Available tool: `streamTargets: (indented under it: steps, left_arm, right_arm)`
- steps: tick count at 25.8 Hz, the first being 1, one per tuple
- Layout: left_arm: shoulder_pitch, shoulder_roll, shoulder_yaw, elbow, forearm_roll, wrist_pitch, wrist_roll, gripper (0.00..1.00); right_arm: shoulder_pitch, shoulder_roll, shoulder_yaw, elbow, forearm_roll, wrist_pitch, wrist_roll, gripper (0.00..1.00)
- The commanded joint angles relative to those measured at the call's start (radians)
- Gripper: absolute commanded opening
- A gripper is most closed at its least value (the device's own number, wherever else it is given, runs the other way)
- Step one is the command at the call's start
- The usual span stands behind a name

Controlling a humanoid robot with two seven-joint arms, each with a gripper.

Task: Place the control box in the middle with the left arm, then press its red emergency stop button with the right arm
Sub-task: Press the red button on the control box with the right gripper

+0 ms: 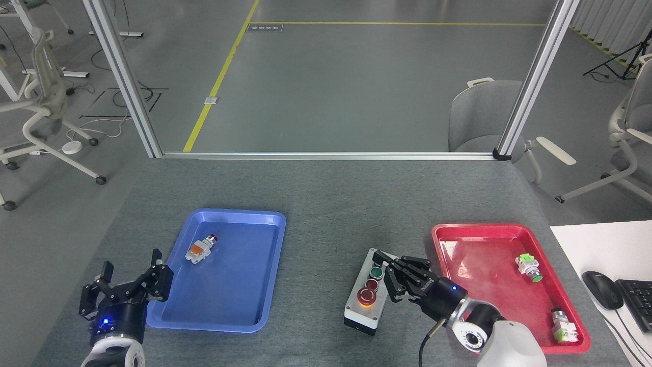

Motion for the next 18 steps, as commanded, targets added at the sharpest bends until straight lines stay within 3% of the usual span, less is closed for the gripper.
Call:
streamTargets:
  steps: [1, 6, 18]
  left_arm:
    - [-0.001, -0.001, -0.005, 0.008, 0.002, 0.001, 0.0, 0.99]
    - [0.004, -0.017, -0.005, 0.006, -0.003, 0.001, -0.002, 0.99]
    - [-0.001, -0.014, -0.006, 0.005, -0.004, 0.001, -0.014, 0.99]
  right_arm:
    - [-0.005, 0.016, 0.051, 0.019, 0.004, -0.001, 0.01, 0.0]
    - [0.012, 0.003, 0.051, 0.021, 0.003, -0.001, 0.066, 0.0]
    - [0.029, 0.003, 0.056, 0.042, 0.007, -0.001, 0.076, 0.0]
